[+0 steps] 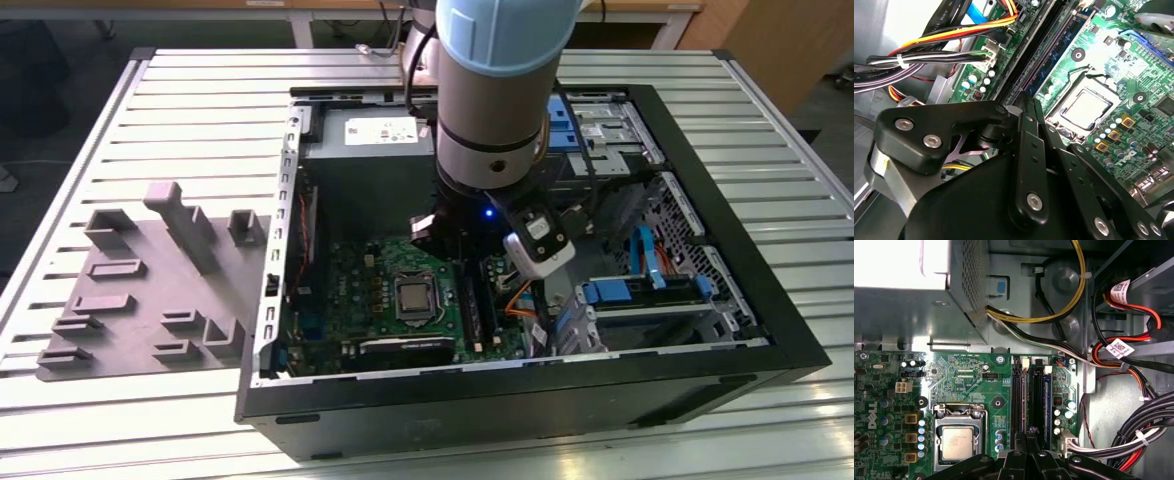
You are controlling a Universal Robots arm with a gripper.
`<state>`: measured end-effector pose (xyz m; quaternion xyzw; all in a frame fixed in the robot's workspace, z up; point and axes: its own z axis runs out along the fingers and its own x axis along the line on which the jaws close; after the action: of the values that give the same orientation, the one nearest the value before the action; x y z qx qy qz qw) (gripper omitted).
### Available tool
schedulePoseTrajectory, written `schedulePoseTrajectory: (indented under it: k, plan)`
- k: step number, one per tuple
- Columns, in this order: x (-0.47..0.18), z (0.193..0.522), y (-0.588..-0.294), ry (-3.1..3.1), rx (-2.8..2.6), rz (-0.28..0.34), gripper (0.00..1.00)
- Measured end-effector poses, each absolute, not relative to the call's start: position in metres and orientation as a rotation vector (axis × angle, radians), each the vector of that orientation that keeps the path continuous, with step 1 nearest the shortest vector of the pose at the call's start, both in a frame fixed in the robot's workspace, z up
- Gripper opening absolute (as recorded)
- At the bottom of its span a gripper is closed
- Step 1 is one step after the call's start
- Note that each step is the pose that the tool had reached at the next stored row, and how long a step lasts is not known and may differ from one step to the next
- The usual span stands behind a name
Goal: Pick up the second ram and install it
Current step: 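Insert the second ram into the second slot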
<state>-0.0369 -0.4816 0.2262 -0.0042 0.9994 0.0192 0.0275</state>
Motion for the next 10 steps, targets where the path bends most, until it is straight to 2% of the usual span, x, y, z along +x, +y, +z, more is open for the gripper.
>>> schedulePoseTrajectory:
  k: [10]
  plan:
    - [-0.0369,0.2255,-0.4816,3.086,-0.013,0.059,0.11]
